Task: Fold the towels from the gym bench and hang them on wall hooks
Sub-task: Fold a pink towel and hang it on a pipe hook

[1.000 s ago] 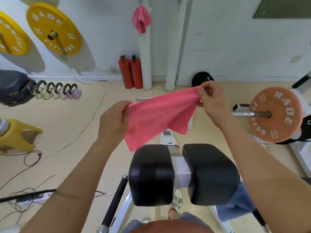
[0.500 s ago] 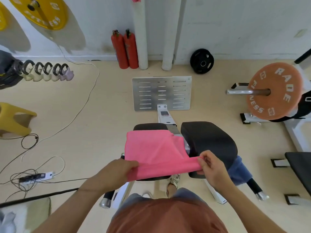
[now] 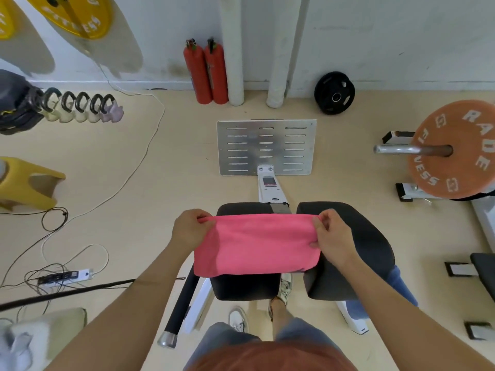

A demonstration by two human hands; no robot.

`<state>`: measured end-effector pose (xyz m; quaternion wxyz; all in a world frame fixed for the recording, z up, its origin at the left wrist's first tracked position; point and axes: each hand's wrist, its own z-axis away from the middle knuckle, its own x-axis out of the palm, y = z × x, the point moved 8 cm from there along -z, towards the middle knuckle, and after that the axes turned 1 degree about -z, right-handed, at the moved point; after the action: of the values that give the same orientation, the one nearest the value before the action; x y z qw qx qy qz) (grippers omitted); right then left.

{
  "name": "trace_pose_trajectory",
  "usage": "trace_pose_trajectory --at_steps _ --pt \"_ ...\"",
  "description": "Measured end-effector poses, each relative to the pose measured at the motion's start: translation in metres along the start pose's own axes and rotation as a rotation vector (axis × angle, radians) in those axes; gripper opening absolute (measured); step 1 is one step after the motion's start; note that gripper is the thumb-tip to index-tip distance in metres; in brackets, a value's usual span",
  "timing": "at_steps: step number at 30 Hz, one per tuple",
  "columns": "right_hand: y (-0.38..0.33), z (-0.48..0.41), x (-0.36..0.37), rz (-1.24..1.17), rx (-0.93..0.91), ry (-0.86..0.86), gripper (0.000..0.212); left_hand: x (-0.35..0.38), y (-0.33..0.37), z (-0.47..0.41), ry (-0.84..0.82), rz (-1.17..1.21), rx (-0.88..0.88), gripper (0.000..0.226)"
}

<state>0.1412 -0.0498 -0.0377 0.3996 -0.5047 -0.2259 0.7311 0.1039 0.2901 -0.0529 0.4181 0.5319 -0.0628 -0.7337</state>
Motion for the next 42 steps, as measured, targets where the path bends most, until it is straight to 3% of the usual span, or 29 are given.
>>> trace_pose_trajectory --at_steps 3,6,9,11,13,16,21,24,29,31,34,38,42 --pt "0.003 -0.021 0.014 0.039 0.063 -0.047 0.012 0.019 -0.018 -0.014 -0.067 0.044 -0.146 0.012" --pt "0.008 -0.035 0.026 0.143 0.095 -0.099 0.008 0.036 -0.033 -0.016 -0.157 0.253 -0.293 0.015" --pt "0.009 -0.038 0.035 0.313 0.081 -0.165 0.017 0.034 -0.034 -0.013 -0.121 0.36 -0.346 0.014" --pt "-0.003 -0.035 0.041 0.482 -0.012 -0.198 0.038 0.021 -0.016 -0.009 -0.059 0.346 -0.265 0.012" --pt "-0.034 -0.029 0.049 0.415 -0.149 -0.265 0.046 0.007 0.019 0.0 -0.057 0.312 -0.111 0.011" --pt "-0.103 -0.011 0.057 0.011 -0.194 -0.494 0.033 -0.016 0.082 0.024 -0.091 0.202 0.164 0.023" --pt "-0.191 0.027 0.042 -0.135 -0.295 -0.796 0.027 -0.057 0.158 0.071 -0.124 0.038 0.559 0.025" --pt "-0.215 0.041 0.013 -0.128 -0.336 -0.762 0.024 -0.084 0.179 0.092 -0.072 -0.015 0.666 0.034" --pt "-0.24 0.066 -0.017 -0.243 -0.411 -0.642 0.011 -0.129 0.207 0.118 0.122 0.027 0.727 0.023" --pt "-0.254 0.083 -0.028 -0.272 -0.472 -0.559 0.01 -0.148 0.22 0.137 0.248 -0.073 0.862 0.007" --pt "-0.264 0.092 -0.04 -0.278 -0.513 -0.42 0.013 -0.163 0.234 0.154 0.366 -0.235 1.004 0.025" --pt "-0.286 0.118 -0.06 -0.248 -0.631 -0.223 0.014 -0.182 0.256 0.185 0.453 -0.334 1.113 0.024" --pt "-0.3 0.139 -0.073 -0.235 -0.717 -0.193 0.01 -0.202 0.265 0.199 0.502 -0.3 1.136 0.023"
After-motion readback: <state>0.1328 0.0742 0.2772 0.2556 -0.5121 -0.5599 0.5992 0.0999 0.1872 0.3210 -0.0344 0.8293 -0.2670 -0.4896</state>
